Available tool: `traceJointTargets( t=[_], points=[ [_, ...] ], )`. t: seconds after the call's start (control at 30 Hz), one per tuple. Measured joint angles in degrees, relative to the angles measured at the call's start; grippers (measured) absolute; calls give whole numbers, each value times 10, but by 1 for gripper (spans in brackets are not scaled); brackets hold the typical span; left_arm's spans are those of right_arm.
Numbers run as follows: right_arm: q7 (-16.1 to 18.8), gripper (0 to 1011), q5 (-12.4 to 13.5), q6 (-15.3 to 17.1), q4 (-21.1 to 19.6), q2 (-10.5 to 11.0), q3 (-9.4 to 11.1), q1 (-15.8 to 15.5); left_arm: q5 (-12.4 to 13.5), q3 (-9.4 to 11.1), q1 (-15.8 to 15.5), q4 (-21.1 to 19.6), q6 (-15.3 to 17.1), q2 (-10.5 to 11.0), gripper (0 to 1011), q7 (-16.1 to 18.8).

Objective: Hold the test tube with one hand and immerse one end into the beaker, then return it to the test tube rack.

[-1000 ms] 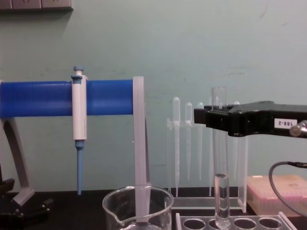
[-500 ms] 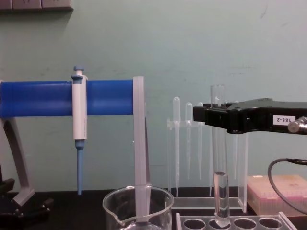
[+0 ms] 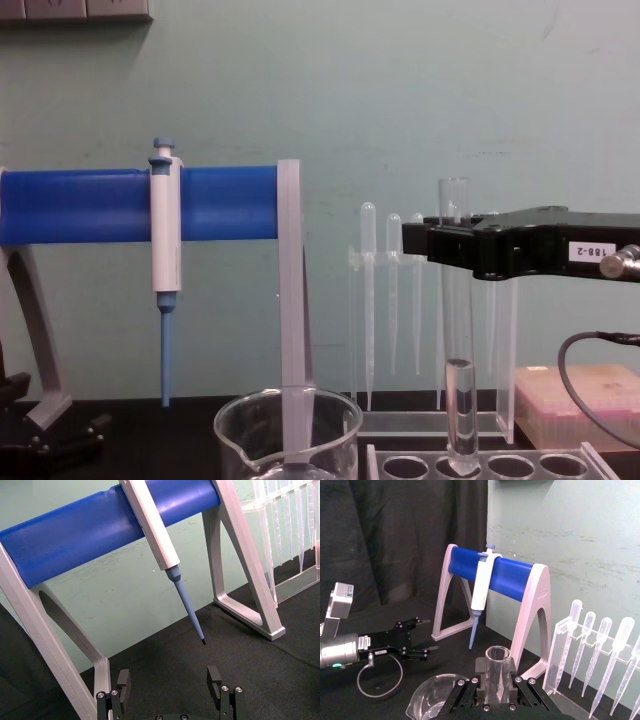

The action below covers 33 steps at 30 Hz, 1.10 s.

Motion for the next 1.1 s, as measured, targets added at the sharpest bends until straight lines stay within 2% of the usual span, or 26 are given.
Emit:
traceJointTargets(
  t=[1.1],
  points=[
    [1,225,0,0,1,0,0,0,0,0,0,0,0,0,1000,0]
  ],
)
